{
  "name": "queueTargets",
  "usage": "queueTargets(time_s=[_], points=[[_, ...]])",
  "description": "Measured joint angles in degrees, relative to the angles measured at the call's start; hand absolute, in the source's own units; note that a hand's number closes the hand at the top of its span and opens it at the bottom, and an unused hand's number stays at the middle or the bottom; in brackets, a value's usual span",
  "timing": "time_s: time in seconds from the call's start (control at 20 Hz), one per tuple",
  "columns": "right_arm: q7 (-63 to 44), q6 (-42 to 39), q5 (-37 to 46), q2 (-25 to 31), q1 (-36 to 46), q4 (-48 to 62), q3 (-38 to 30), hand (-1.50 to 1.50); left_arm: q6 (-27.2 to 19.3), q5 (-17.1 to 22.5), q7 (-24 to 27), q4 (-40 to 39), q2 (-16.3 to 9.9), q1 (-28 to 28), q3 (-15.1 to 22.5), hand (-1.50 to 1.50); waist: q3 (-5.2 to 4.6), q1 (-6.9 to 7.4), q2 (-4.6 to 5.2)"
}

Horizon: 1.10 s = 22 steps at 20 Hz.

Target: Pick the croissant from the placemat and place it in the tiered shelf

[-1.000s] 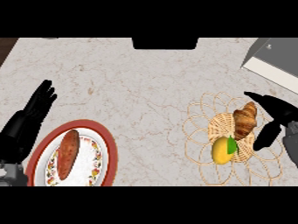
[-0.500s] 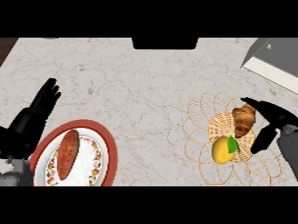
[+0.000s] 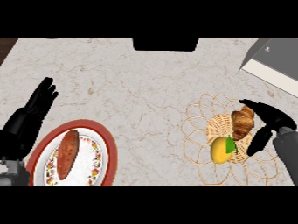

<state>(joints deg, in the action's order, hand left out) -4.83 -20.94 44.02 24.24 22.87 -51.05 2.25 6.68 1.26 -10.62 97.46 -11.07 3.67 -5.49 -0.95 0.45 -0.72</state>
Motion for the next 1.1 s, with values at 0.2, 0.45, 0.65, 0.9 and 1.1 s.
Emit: queueTargets(time_s=[0.2,0.45,0.65,0.9,1.1], points=[[3.99,7.08,2.45,0.80,-0.02,2.26,-0.77,1.50,-0.87,-1.08,-0.24,-0.46,0.89,1.03,0.65,0.00,-0.12,-0.10,-0.08],[7.28,13.71,5.36,0.86,0.26,4.07,-0.89,1.50,-0.73,-1.36,-0.55,-0.22,1.05,0.91,0.65,0.00,-0.06,-0.05,-0.03],[9.87,17.93,5.65,1.15,0.24,4.10,-2.36,1.50,-0.80,-1.54,-0.92,-0.67,1.10,1.50,0.40,0.00,0.31,-0.21,0.28],[1.63,22.37,5.73,-2.47,1.56,-1.52,-4.46,1.50,-0.51,-1.42,-1.20,0.73,1.05,0.46,0.41,0.00,0.48,-0.38,0.27],[-15.67,30.45,9.79,-10.03,5.14,-3.40,-5.79,1.50,-0.24,-1.30,-1.14,0.57,1.12,0.35,0.58,0.00,0.30,0.15,0.21]])
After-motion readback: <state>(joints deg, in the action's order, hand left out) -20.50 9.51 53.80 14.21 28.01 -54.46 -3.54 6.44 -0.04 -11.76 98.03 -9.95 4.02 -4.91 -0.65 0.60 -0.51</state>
